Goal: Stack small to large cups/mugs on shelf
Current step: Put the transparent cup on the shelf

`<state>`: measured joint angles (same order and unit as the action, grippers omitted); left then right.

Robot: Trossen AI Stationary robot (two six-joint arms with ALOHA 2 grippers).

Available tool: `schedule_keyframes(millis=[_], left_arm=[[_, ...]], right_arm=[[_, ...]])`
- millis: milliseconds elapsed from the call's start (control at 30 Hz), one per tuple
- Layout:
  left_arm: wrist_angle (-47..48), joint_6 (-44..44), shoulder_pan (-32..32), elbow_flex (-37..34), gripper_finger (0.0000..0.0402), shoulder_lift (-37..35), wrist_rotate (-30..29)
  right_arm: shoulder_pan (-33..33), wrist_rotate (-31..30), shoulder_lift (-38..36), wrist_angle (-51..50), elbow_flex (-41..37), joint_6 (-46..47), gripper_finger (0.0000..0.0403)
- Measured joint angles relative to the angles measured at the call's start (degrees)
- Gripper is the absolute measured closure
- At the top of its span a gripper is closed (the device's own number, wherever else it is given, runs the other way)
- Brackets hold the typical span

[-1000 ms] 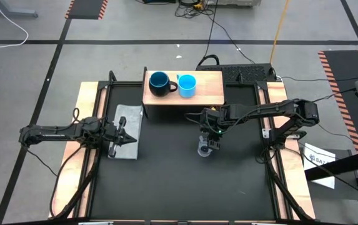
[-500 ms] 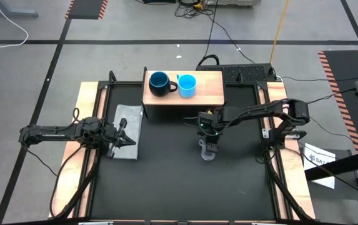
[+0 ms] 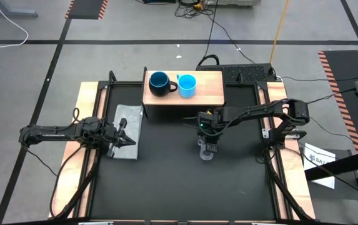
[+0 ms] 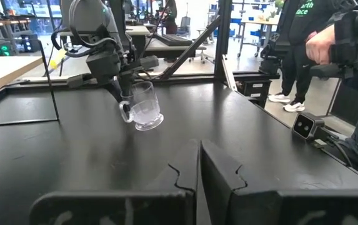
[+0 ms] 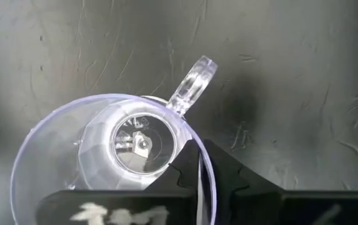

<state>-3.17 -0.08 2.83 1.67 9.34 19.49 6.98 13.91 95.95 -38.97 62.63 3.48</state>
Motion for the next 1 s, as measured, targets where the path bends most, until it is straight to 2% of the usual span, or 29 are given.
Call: schedule_keyframes(millis=[233,533,733,1000], left_arm=[[0.0,-0.4,0.0,0.0,0.0380,0.0,0.0],[-0.1,-0.2,0.0,0.0,0.0380,0.0,0.0],[-0.2,-0.3,0.0,0.0,0.0380,0.0,-0.8],[-0.1,-0.2,0.0,0.0,0.0380,0.0,-1.5]], right_arm=[[0.1,-5.0,-4.4,-1.3,1.3,-1.2,0.0402],[1.2,-5.8,-12.6,-4.9,5.7,-2.6,0.0402],[1.6,-6.6,-13.3,-9.2,8.9,-2.8,0.0402],[1.5,-5.0,-14.6,-8.4,12.6,-4.2,0.0403]])
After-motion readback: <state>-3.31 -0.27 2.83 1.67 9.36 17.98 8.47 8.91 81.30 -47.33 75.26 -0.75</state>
